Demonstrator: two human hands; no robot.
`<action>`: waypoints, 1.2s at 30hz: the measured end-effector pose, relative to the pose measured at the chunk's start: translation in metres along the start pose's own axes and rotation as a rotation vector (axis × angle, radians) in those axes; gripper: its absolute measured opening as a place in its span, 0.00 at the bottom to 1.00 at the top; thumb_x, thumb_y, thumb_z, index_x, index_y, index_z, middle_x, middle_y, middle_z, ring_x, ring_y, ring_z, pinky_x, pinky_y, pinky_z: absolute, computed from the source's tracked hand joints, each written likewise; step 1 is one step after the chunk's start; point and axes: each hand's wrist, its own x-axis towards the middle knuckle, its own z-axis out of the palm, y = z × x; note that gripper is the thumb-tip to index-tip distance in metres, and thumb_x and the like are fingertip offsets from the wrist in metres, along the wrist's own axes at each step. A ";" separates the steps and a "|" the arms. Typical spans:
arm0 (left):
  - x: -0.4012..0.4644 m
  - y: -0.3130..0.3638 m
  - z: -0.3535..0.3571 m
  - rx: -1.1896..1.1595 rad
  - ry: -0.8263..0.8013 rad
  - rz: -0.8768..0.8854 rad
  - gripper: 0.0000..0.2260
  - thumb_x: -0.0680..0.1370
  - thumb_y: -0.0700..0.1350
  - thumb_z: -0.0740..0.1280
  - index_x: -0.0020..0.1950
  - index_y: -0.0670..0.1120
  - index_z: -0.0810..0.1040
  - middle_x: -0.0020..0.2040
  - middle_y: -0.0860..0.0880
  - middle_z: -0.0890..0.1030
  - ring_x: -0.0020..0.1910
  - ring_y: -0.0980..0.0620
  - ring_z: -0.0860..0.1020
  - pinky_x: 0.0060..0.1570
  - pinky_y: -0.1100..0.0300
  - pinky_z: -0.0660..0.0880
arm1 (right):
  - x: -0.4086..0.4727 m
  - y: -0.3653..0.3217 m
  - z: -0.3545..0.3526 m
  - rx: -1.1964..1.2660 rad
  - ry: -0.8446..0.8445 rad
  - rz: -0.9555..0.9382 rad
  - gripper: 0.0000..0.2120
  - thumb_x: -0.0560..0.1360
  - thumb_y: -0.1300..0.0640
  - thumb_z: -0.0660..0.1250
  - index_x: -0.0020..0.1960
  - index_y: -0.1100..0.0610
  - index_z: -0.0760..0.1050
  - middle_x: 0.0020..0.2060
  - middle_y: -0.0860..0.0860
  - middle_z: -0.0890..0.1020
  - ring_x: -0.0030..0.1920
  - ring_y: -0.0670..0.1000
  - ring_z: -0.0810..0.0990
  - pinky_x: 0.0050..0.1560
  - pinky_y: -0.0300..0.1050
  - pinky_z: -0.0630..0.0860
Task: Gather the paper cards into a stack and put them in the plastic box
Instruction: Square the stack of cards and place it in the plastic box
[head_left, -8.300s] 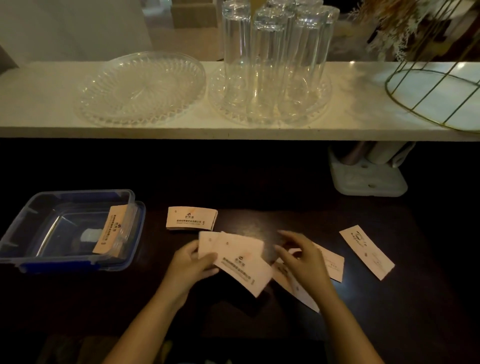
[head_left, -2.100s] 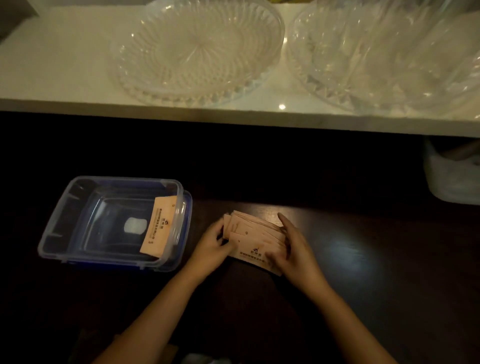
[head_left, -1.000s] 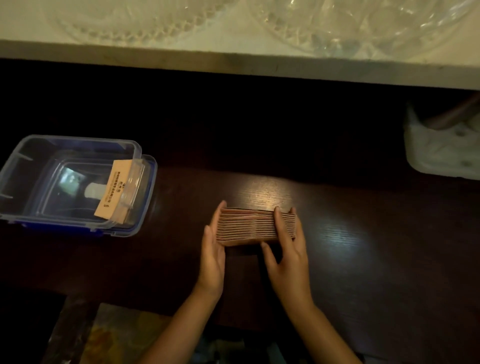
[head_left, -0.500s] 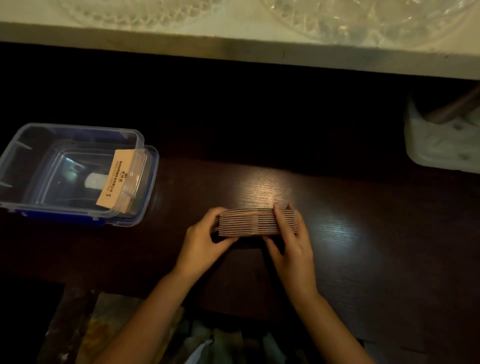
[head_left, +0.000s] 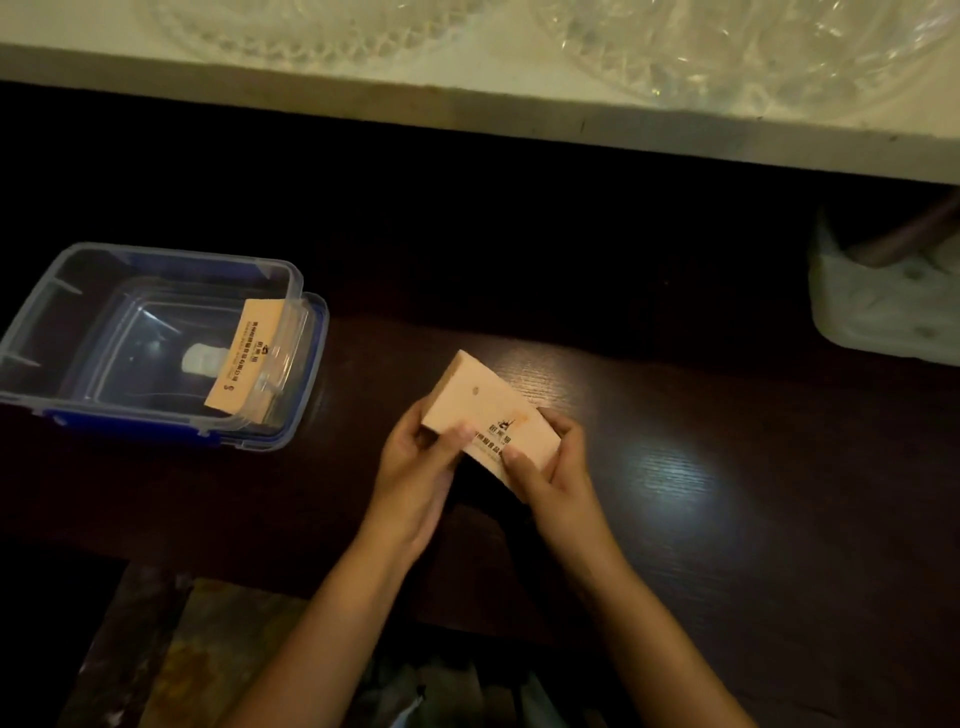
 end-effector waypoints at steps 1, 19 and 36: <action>-0.003 -0.002 0.003 0.037 0.016 -0.007 0.18 0.68 0.33 0.69 0.55 0.48 0.75 0.47 0.48 0.83 0.45 0.55 0.83 0.42 0.62 0.80 | -0.001 -0.001 0.003 0.072 0.001 0.041 0.20 0.74 0.57 0.65 0.62 0.50 0.61 0.60 0.55 0.75 0.59 0.50 0.76 0.61 0.53 0.74; -0.025 0.051 -0.012 0.339 -0.125 -0.270 0.10 0.74 0.38 0.64 0.52 0.50 0.77 0.40 0.52 0.86 0.41 0.57 0.83 0.41 0.58 0.79 | -0.003 -0.055 -0.007 -0.017 -0.259 0.208 0.11 0.72 0.60 0.67 0.54 0.56 0.75 0.42 0.48 0.86 0.45 0.46 0.84 0.41 0.42 0.81; -0.049 0.164 -0.099 0.508 0.088 -0.131 0.16 0.72 0.40 0.69 0.55 0.54 0.73 0.48 0.49 0.83 0.47 0.51 0.82 0.44 0.54 0.79 | -0.010 -0.111 0.132 -0.163 -0.409 0.049 0.16 0.75 0.56 0.63 0.62 0.53 0.67 0.45 0.41 0.78 0.40 0.39 0.80 0.33 0.31 0.76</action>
